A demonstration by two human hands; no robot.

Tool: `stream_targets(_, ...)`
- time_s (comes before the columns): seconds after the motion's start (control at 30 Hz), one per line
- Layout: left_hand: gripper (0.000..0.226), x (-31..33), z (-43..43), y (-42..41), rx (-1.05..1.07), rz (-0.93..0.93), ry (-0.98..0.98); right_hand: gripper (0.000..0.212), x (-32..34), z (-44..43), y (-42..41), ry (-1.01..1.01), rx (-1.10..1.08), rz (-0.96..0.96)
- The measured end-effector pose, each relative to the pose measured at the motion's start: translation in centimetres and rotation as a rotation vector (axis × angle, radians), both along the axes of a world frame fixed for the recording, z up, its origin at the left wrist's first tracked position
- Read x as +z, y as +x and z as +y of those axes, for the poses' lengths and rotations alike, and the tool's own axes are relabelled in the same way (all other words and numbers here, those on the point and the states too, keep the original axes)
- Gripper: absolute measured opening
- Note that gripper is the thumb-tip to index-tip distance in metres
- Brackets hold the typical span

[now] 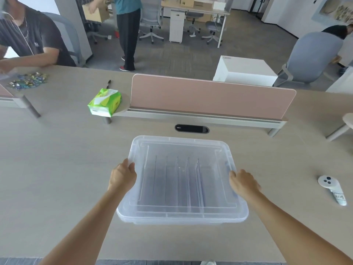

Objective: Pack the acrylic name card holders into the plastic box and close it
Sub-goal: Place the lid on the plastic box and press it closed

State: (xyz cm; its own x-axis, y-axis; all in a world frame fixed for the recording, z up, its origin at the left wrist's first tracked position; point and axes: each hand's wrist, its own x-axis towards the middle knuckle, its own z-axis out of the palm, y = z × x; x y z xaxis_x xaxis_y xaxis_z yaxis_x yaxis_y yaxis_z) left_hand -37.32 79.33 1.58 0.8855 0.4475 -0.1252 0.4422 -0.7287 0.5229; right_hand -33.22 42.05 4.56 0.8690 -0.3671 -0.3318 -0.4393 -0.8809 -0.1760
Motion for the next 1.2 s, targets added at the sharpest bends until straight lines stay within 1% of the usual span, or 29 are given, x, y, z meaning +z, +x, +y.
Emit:
stream_targets(0.1, 0.027, -1.2, -0.5, -0.6, 0.007, -0.056, 0.021, 0.05, -1.8, 0.3, 0.4, 0.209, -0.018, -0.089)
stream_targets(0.13, 0.029, -1.5, -0.7, -0.6, 0.014, -0.047, 0.032, 0.05, -2.2, 0.4, 0.3, 0.245, -0.028, -0.113)
stream_targets(0.23, 0.044, -1.0, -1.2, 0.0, 0.056, 0.029, 0.071, 0.05, -2.3, 0.3, 0.8, 0.25, -0.019, -0.1)
stream_targets(0.27, 0.05, -0.5, -1.4, 0.4, 0.045, 0.01, 0.105, 0.051, -2.1, 0.2, 1.2, 0.216, 0.013, -0.091)
stream_targets(0.37, 0.067, 0.7, -2.3, 2.9, -0.105, -0.105, 0.211, 0.057, -1.1, 0.7, 3.2, 0.049, 0.231, -0.195)
stream_targets(0.43, 0.077, 0.9, -3.3, 5.5, -0.244, -0.092, 0.259, 0.061, -0.2, 1.9, 5.0, -0.007, 0.447, -0.246)
stream_targets(0.5, 0.083, 0.7, -4.5, 7.9, -0.356, -0.03, 0.295, 0.065, 0.1, 3.3, 6.8, -0.054, 0.623, -0.214)
stream_targets(0.6, 0.084, -0.3, -5.7, 9.8, -0.419, 0.068, 0.347, 0.069, -1.0, 4.7, 8.8, -0.131, 0.72, -0.127)
stream_targets(0.7, 0.086, -0.9, -5.7, 10.5, -0.405, 0.078, 0.406, 0.071, -2.7, 5.2, 9.8, -0.14, 0.707, -0.112)
stream_targets(0.83, 0.085, -1.2, -6.5, 11.0, -0.385, 0.122, 0.493, 0.067, -3.5, 5.5, 10.5, -0.223, 0.709, -0.118)
stream_targets(0.9, 0.085, -0.8, -6.7, 11.5, -0.354, 0.101, 0.496, 0.065, -3.0, 6.0, 11.2, -0.225, 0.684, -0.108)
stream_targets(0.97, 0.084, 0.2, -6.9, 11.2, -0.379, 0.073, 0.502, 0.065, -2.4, 6.6, 10.7, -0.196, 0.684, -0.088)
stream_targets(1.0, 0.082, 0.6, -7.2, 10.7, -0.427, 0.042, 0.481, 0.066, -2.1, 7.0, 9.8, -0.154, 0.72, -0.1)
stream_targets(1.03, 0.078, 0.8, -7.8, 9.8, -0.483, -0.002, 0.411, 0.066, -1.9, 7.5, 8.5, -0.092, 0.793, -0.124)
stream_targets(1.1, 0.072, 0.8, -9.2, 6.9, -0.605, 0.004, 0.26, 0.061, -1.8, 8.5, 4.8, 0.037, 0.978, -0.139)
stream_targets(1.13, 0.07, 0.6, -9.8, 5.5, -0.648, 0.028, 0.28, 0.057, -2.0, 8.9, 3.3, 0.051, 1.032, -0.142)
stream_targets(1.2, 0.067, -0.2, -10.3, 3.6, -0.661, 0.004, 0.408, 0.053, -2.6, 9.5, 2.1, -0.014, 1.038, -0.179)
